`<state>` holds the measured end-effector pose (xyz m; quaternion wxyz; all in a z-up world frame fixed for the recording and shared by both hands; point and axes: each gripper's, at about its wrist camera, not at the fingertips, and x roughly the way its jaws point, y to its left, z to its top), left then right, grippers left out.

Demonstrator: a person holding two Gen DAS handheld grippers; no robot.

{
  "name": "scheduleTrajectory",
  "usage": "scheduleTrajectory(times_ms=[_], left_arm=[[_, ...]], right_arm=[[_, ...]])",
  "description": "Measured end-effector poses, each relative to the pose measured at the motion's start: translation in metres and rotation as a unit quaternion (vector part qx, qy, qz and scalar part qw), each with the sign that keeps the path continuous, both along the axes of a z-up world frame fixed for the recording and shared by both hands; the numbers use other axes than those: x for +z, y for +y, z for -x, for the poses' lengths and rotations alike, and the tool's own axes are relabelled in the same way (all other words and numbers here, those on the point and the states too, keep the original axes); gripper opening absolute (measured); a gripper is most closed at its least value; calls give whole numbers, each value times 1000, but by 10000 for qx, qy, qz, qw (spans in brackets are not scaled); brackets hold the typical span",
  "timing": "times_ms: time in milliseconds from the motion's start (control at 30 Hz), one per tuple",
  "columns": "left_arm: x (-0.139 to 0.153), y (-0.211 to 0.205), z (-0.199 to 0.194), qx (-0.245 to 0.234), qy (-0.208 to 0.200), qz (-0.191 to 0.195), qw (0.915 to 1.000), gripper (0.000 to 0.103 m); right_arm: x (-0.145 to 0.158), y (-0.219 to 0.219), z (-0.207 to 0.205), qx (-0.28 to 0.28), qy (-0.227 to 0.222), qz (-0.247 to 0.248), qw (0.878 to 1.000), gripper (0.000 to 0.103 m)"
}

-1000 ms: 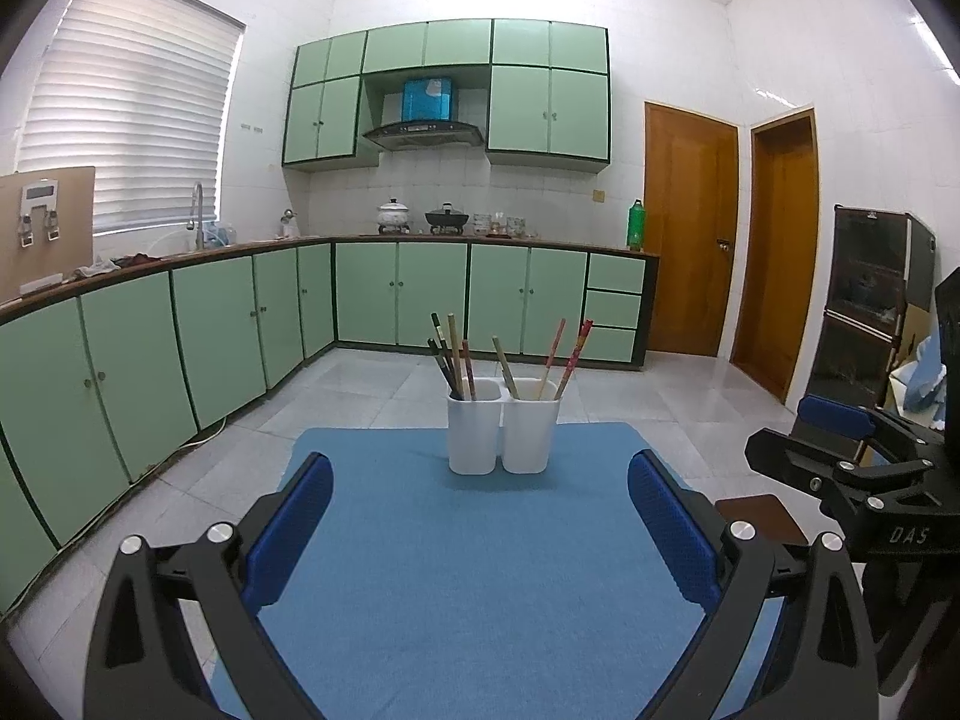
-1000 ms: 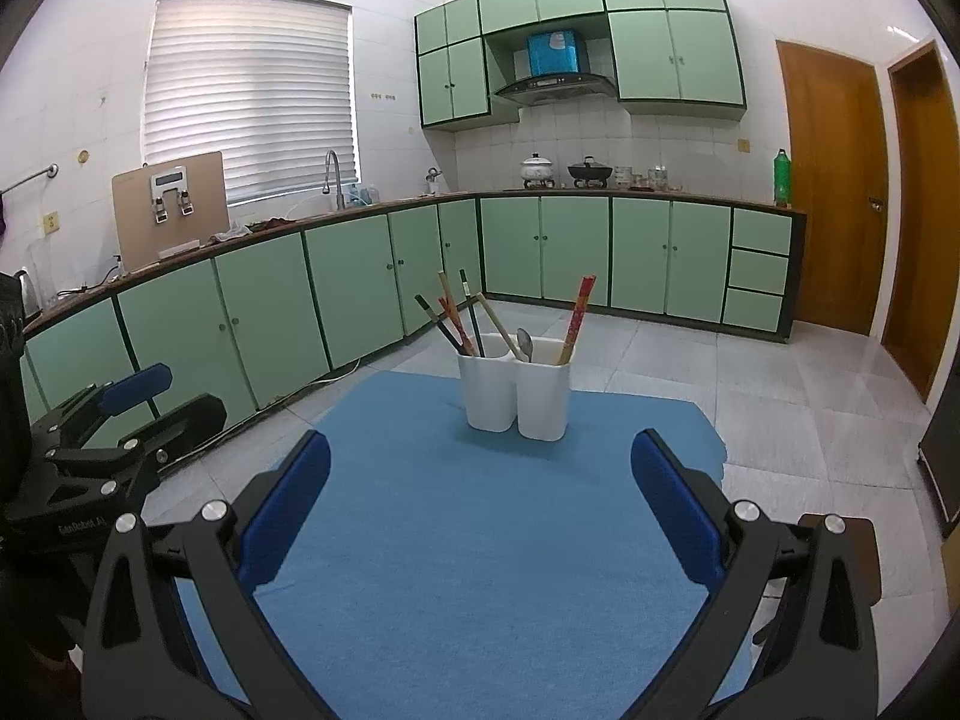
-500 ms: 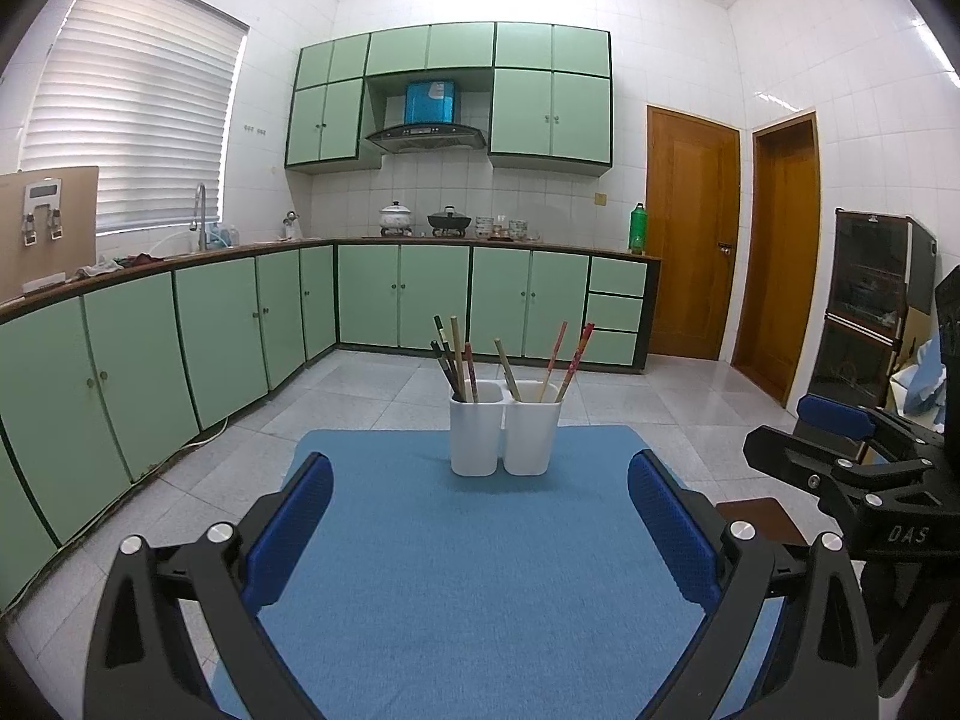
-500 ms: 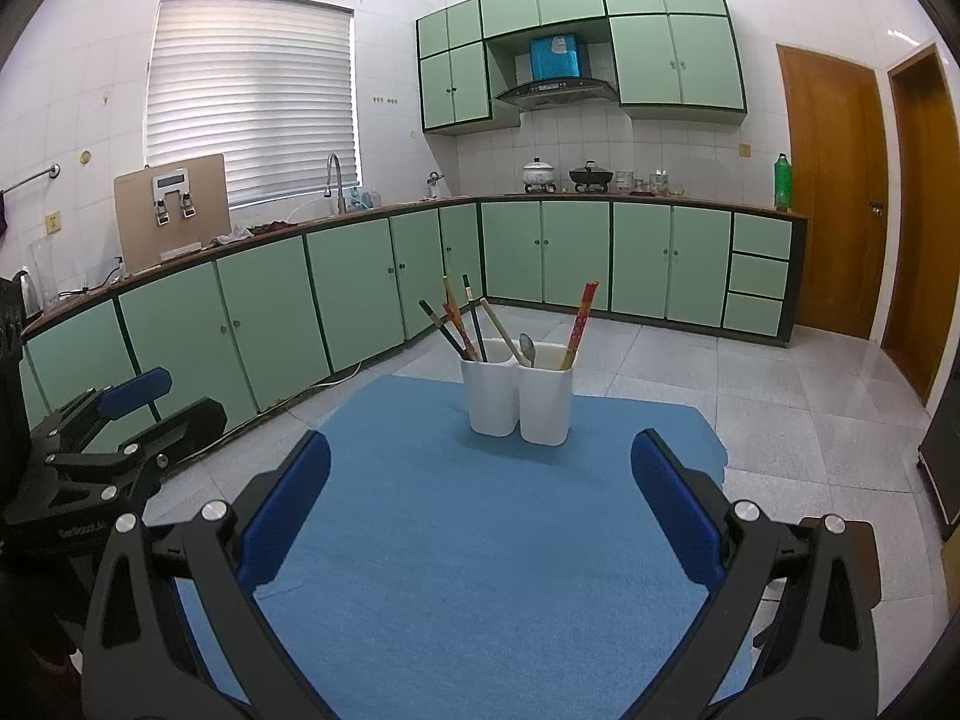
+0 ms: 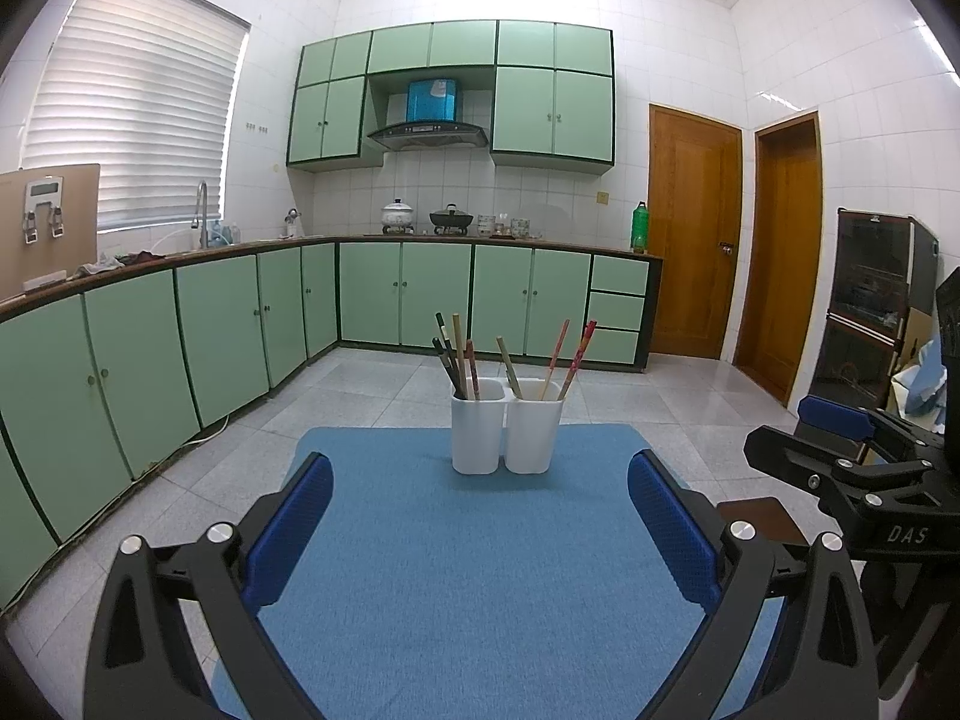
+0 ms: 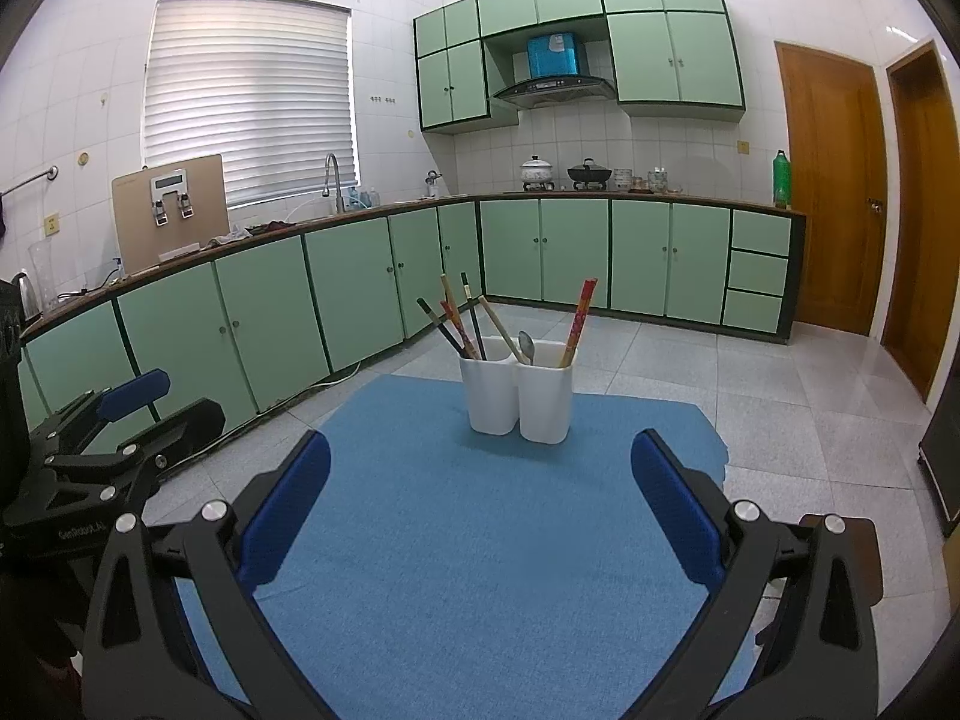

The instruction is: Organize utensils

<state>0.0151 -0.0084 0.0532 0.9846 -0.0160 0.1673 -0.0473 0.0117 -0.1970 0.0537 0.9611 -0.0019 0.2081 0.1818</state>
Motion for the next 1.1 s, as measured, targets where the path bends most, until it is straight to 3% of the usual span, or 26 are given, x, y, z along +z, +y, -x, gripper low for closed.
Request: scheduleTrajectory(times_ms=[1100], left_arm=[[-1, -1, 0, -4, 22, -14, 10000, 97]], right_arm=[[-3, 0, -1, -10, 26, 4, 10000, 97]])
